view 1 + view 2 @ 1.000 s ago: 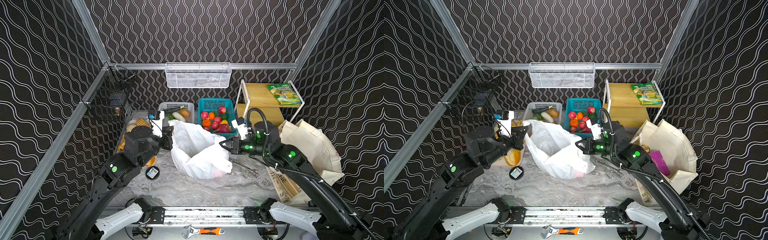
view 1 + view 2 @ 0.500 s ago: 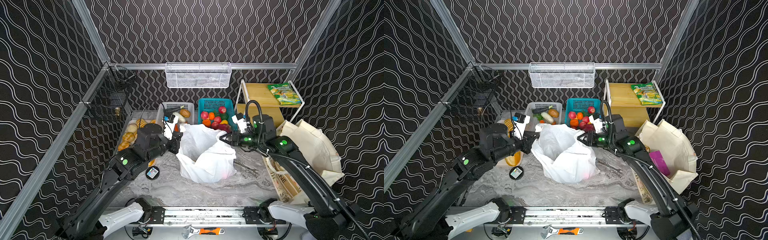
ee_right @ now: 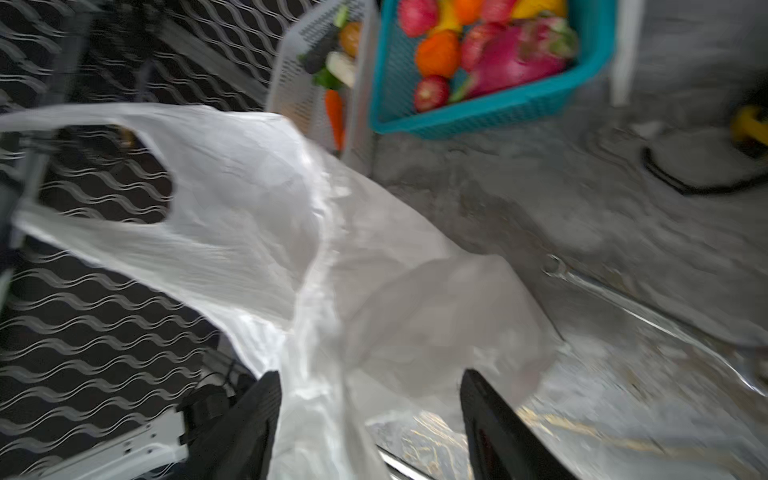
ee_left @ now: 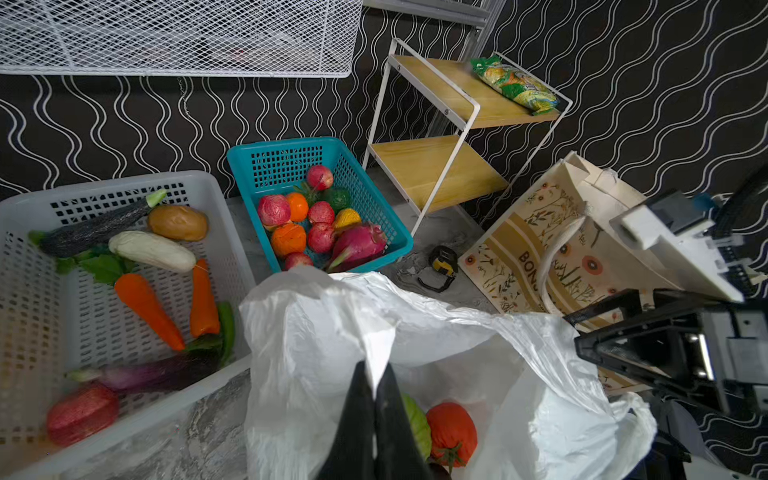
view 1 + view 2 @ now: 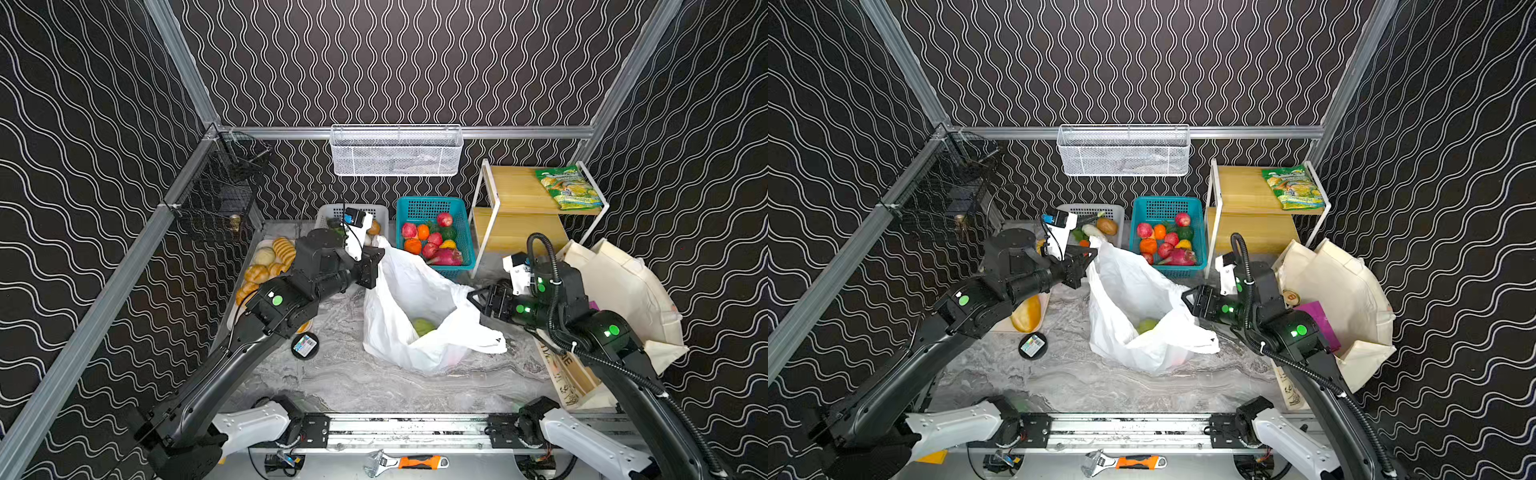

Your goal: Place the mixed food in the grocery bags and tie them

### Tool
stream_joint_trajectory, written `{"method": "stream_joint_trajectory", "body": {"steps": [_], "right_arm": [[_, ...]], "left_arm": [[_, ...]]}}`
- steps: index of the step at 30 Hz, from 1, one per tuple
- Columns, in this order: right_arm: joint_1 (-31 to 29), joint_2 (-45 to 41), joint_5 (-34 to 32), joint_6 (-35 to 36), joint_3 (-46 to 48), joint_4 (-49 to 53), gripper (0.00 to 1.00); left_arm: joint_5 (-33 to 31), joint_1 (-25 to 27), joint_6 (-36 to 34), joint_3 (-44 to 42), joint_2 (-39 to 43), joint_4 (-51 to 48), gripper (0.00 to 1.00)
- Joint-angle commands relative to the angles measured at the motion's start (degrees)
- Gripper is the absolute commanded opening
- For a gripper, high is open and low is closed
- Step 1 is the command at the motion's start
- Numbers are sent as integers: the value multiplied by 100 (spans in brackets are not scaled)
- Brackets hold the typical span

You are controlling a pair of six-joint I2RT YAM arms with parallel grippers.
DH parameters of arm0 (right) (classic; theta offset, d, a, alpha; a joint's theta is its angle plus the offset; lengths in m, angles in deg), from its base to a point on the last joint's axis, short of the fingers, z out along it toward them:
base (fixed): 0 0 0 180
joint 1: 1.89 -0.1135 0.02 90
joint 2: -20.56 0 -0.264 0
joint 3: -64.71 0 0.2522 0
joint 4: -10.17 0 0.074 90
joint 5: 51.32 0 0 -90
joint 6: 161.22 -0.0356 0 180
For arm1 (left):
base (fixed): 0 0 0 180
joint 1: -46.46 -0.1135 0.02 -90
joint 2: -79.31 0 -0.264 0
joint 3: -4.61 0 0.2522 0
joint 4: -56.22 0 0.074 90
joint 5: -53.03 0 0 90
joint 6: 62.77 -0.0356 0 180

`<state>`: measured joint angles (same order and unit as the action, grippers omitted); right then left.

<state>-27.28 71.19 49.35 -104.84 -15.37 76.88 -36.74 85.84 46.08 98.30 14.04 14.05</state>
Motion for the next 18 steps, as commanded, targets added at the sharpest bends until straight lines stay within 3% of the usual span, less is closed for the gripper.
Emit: {"method": "stream_joint_trajectory", "body": {"steps": [1, 4, 6, 12, 15, 16, 18], "right_arm": [[-1, -219, -201, -228, -10, 949, 72], [-1, -589, 1075, -213, 139, 404, 76], [-1, -727, 1465, -135, 234, 390, 82], [-1, -735, 1177, 372, 540, 1090, 83], [0, -621, 1246, 426, 728, 907, 74], [1, -585, 1356, 453, 743, 838, 67], [1, -515, 1255, 538, 576, 794, 40]], "left_arm": [[-19, -8, 130, 24, -3, 227, 0], [-67, -9, 154, 88, -51, 153, 0], [-75, -8, 162, 120, -90, 125, 0], [9, -4, 238, 164, -181, 142, 0], [36, -4, 255, 190, -215, 138, 0], [33, -7, 256, 211, -216, 116, 0], [-8, -3, 236, 201, -194, 90, 0]]}}
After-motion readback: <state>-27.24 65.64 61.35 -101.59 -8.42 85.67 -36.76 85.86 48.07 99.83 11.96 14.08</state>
